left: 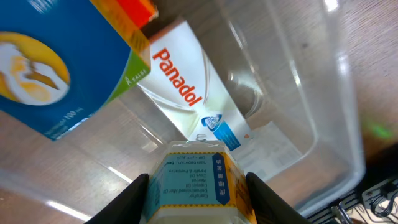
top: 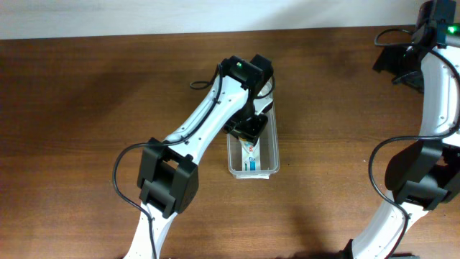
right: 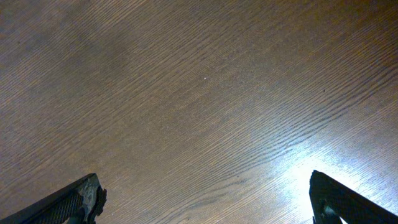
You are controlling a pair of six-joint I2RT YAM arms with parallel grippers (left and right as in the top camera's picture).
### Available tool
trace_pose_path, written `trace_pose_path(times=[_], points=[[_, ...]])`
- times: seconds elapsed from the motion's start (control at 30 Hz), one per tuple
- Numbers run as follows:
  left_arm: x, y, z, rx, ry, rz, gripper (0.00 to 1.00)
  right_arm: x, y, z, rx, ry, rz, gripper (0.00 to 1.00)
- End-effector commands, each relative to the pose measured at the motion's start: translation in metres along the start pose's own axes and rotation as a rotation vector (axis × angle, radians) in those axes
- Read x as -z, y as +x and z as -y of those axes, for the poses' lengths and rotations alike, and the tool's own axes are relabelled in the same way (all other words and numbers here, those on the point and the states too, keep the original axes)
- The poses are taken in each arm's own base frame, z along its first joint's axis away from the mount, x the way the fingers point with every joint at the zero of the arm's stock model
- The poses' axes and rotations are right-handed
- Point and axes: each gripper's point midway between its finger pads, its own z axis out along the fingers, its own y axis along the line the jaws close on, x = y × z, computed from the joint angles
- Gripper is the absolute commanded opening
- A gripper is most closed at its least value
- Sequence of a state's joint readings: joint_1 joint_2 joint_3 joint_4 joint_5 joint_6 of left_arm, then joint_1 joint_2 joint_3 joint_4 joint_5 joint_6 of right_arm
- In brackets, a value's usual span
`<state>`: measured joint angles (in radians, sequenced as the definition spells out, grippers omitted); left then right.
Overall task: Pack container
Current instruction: 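Lift the gold-capped jar and carry it over the container with the left gripper, then lower the jar into the container beside the Panadol box and open the left gripper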
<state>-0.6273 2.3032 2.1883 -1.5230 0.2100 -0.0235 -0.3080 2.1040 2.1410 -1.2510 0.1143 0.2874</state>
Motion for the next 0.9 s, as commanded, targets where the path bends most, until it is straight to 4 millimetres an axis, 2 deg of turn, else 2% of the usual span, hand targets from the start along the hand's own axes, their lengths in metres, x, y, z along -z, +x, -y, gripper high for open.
trace_pose_path(times=[0.0, 0.17, 0.43, 0.7, 0.87], points=[[-0.012, 0.002, 0.003, 0.006, 0.011, -0.022, 0.36, 0.001, -0.001, 0.001, -0.002, 0.004, 0.005, 0.98], [-0.016, 0.001, 0.006, -0.002, 0.013, -0.022, 0.36, 0.001, -0.001, 0.001, -0.002, 0.004, 0.005, 0.98], [-0.025, 0.002, 0.027, -0.051, 0.003, -0.028, 0.36, 0.001, -0.001, 0.001, -0.002, 0.004, 0.005, 0.98], [-0.027, 0.001, 0.025, -0.006, -0.007, -0.028, 0.36, 0.001, -0.001, 0.001, -0.002, 0.004, 0.005, 0.98], [-0.026, -0.001, 0.017, -0.006, -0.053, -0.020, 0.36, 0.001, -0.001, 0.001, -0.002, 0.004, 0.005, 0.98]])
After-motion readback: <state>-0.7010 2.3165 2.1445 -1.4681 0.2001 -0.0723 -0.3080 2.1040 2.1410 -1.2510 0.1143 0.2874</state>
